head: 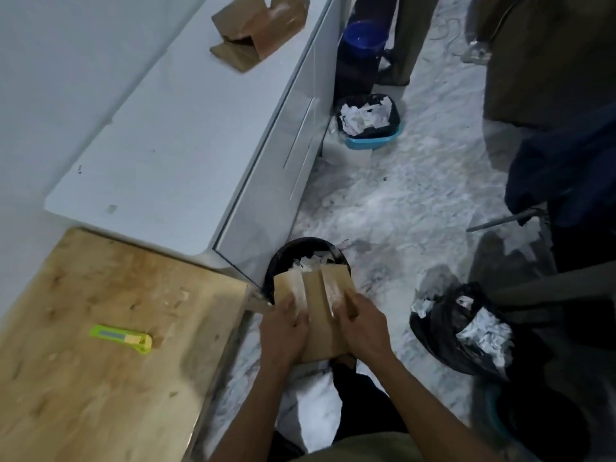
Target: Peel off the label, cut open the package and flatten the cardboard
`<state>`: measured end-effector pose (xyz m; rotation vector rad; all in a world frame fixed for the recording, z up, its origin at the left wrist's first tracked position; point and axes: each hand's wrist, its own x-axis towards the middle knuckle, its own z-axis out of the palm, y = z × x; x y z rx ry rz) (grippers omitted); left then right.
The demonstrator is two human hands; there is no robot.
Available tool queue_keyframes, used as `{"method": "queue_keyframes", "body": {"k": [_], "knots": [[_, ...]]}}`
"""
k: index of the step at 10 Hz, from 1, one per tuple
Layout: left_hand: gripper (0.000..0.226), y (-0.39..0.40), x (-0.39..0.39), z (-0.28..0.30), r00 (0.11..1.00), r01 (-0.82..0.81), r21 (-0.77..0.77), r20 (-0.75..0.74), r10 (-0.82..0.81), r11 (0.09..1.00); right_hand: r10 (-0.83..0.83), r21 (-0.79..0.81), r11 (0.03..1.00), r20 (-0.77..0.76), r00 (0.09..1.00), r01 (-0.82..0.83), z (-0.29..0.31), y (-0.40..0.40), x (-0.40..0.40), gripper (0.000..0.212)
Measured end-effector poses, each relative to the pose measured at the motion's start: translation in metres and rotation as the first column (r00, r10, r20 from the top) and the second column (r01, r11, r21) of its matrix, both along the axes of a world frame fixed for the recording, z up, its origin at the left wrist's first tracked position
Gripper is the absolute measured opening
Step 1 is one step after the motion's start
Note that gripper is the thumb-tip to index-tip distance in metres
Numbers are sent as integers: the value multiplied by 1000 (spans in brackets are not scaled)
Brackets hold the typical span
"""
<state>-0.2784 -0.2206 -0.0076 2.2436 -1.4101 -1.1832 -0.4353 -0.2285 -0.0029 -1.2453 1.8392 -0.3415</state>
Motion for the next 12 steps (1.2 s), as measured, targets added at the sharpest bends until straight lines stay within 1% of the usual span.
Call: {"method": "queue_keyframes", "body": {"k": [1,2,3,4,5,6,7,8,9,10,11,12], "knots": [[49,-22,-20,-29,999,-50,59,10,49,997,36,76,997,-40,999,-33,-28,-28,-15,53],[47,-39,-31,-60,990,-143,99,8,143,985,56,135,990,-58,997,-48,-58,-51,-20,53],[35,-61,-33,-98,981,-193,139,31,191,971,123,187,977,-95,988,-104,-98,-80,-18,47],[26,-82,-29,-143,966,-260,166,44,256,951,169,179,973,-105,980,-149,-143,-107,-13,39],[14,-101,-20,-188,947,-320,146,42,318,936,189,192,966,-79,979,-171,-189,-130,-1,37],[16,-121,-14,-233,950,-312,165,77,303,936,180,190,968,-77,981,-163,-238,-149,8,36],[25,-135,-10,-279,951,-308,224,74,299,925,163,229,963,-83,983,-140,-284,-161,10,36],[29,-140,-11,-318,929,-358,297,18,369,885,122,274,957,-72,990,-98,-326,-166,8,39],[34,-146,-12,-346,911,-382,314,-32,412,869,113,289,954,-86,990,-84,-356,-173,6,43],[44,-158,-8,-363,920,-352,317,-54,387,881,136,254,960,-50,989,-119,-379,-184,9,48],[57,-171,0,-365,943,-319,310,5,334,895,147,203,971,-69,987,-130,-375,-200,14,52],[62,-173,7,-354,940,-336,287,36,341,897,105,205,975,-84,991,-86,-360,-209,12,48]]}}
